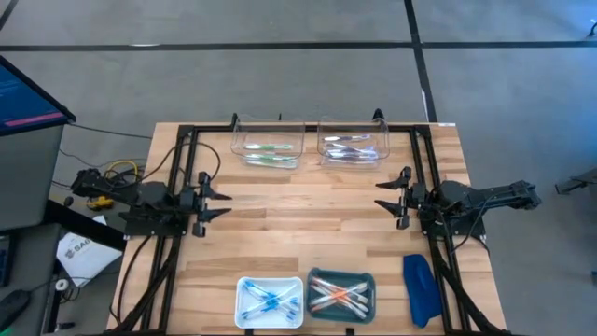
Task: Pick & Place Toothbrushes
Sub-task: Return to Home Position
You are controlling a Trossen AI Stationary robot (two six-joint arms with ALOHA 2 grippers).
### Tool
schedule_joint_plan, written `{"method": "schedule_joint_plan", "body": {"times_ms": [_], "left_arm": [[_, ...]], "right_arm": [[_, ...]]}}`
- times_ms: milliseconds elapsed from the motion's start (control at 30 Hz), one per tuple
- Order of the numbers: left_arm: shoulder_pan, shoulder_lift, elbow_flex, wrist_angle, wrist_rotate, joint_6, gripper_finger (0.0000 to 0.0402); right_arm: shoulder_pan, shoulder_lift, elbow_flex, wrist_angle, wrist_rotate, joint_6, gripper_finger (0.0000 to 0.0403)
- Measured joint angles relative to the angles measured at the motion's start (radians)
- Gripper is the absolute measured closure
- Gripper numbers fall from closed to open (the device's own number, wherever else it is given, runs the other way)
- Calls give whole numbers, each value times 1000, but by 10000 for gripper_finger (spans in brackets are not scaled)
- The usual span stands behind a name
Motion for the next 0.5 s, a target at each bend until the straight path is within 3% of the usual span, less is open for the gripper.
{"method": "schedule_joint_plan", "body": {"times_ms": [133,367,500], "left_arm": [[0,4,-22,0,54,0,266],[52,4,-72,17,57,-37,266],[107,4,-77,35,142,-38,266]], "right_arm": [[0,0,0,0,0,0,175],[0,0,0,0,0,0,175],[0,0,0,0,0,0,175]]}}
